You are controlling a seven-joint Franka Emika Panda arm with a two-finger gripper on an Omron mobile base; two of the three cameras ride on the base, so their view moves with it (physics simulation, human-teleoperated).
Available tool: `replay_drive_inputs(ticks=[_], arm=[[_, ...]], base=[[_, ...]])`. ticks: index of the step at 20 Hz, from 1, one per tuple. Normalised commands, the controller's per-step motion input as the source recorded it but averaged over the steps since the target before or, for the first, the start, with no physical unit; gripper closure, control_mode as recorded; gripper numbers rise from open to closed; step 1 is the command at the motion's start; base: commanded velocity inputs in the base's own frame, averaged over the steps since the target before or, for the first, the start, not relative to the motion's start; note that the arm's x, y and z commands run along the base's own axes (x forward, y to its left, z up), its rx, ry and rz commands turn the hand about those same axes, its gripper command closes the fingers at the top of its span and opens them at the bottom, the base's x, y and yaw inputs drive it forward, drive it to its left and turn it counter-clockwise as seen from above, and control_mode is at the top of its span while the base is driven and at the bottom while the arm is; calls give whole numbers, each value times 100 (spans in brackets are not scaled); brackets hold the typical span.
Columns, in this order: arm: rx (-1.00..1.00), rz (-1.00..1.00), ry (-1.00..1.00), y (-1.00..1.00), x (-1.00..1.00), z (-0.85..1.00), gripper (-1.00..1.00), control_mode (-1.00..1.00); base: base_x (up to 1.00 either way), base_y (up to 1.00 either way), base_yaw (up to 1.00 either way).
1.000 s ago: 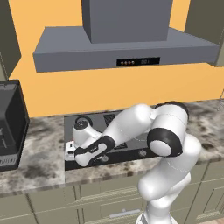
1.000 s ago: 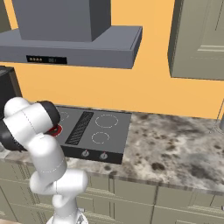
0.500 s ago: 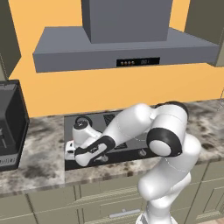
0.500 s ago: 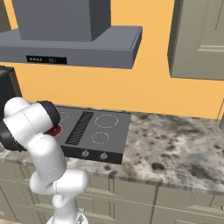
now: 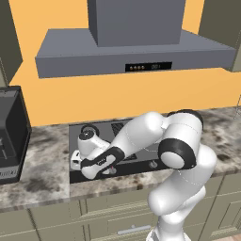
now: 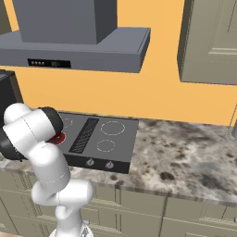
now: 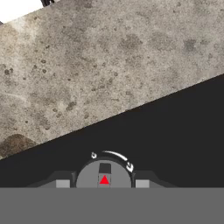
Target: The kettle is done boiling. Turn off the stove, then wait for 300 timesteps before moving the kettle to the dining table.
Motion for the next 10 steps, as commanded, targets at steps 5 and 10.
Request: replay_drive_inputs(ticks=[5, 10], arm=[[2, -23, 0, 0, -7, -4, 100, -100], [3, -23, 0, 0, -5, -4, 100, -100]], base=[[0, 0, 0], [0, 0, 0]])
